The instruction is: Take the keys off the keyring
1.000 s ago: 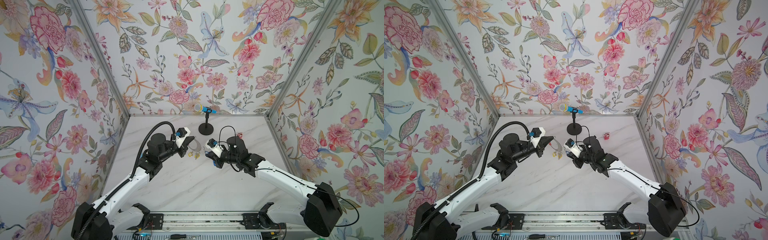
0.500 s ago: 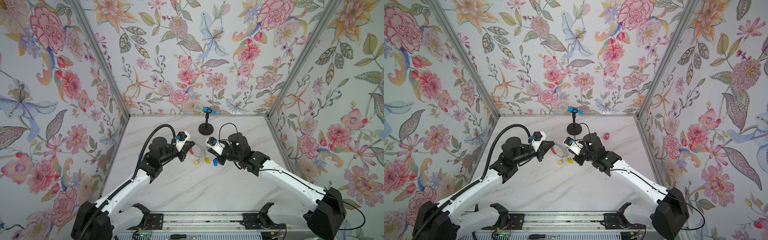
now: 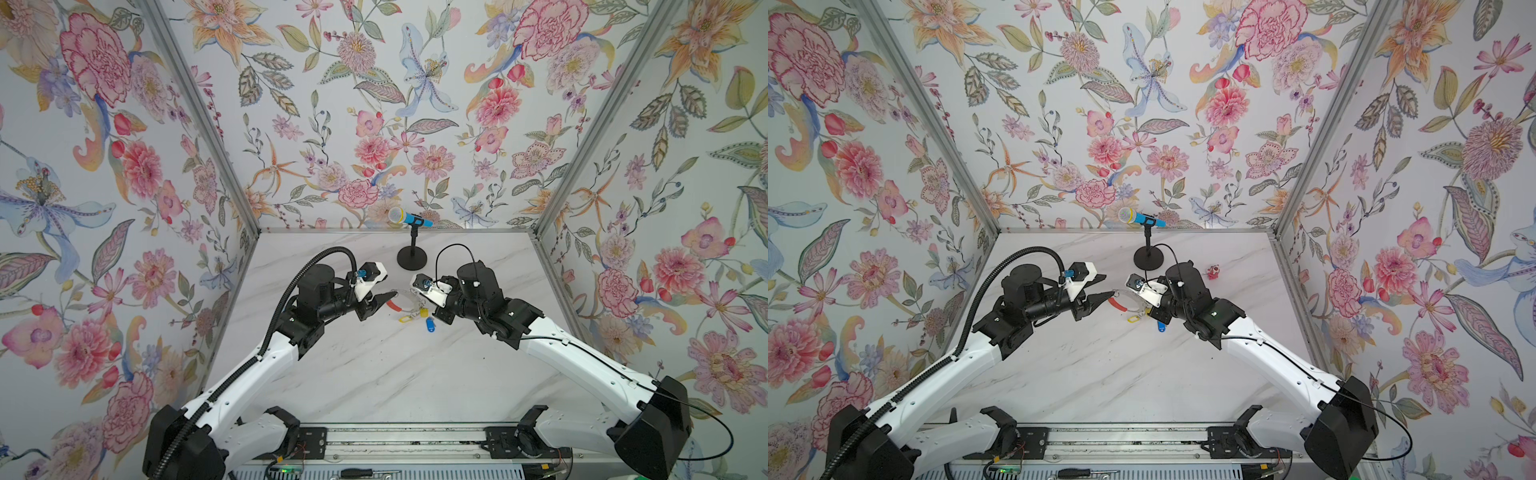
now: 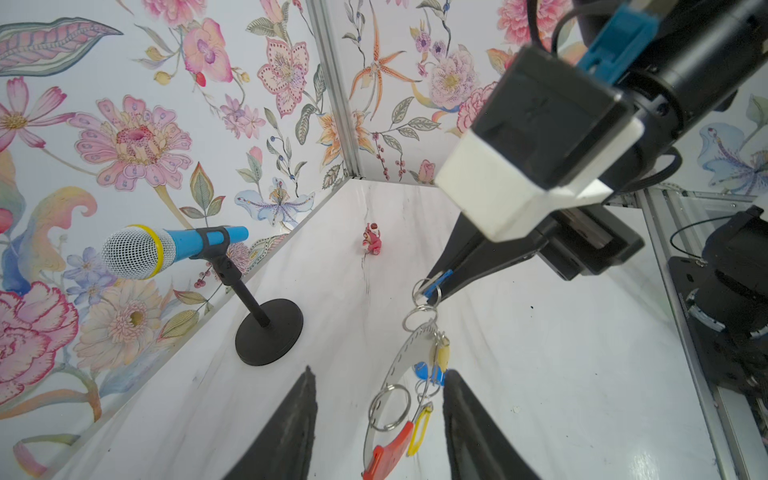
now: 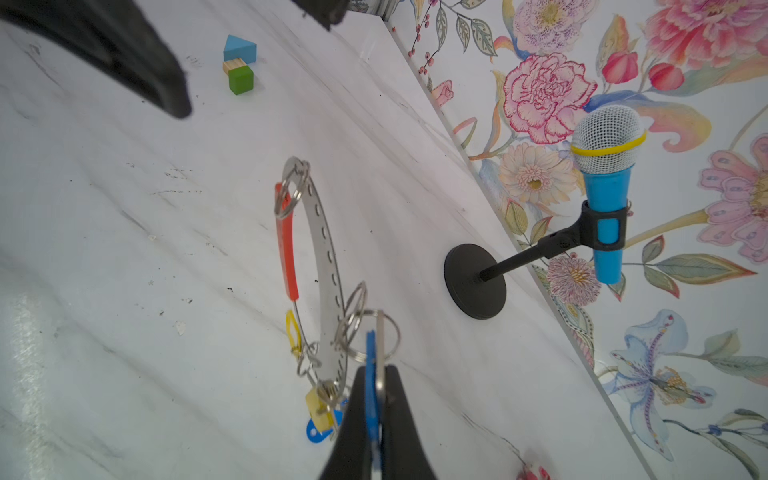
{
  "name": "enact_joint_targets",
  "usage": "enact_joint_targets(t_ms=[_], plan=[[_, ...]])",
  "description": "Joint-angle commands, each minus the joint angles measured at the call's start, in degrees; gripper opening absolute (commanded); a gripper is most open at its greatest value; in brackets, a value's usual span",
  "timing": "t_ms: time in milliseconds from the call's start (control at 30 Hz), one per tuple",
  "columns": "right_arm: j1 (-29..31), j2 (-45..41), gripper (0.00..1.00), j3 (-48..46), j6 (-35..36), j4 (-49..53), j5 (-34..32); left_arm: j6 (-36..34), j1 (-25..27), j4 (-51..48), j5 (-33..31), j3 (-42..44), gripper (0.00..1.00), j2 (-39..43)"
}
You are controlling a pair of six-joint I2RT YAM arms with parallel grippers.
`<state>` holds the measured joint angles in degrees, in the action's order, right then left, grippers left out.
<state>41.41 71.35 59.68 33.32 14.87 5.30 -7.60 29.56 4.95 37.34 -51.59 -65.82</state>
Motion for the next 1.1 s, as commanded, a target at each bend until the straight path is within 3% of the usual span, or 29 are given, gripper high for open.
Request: enact_joint_targets(t_ms=[0,233,467,1067], plan=[[0.8,-0.4,0.00,2.2,2.8,-0.3,-1.4,-5.6,-0.5,-5.7,3.2,-4.8,0.51,-3.0],[1.2,-0.6,0.00,1.9,4.4,-2.1,-1.8,-10.6,-1.1,-13.5,6.4,-12.3,0.51,-9.7],[1.1,-1.1,0.00,1.1,5.1,-4.0,-2.1,-10.4,-0.9,-14.2,10.5,-14.2,0.49,-13.2],[1.4,-0.7,0.00,0.5,4.8,-7.3,0.3,-10.8,-0.4,-14.2,12.2,-12.6,0.28,-15.3]])
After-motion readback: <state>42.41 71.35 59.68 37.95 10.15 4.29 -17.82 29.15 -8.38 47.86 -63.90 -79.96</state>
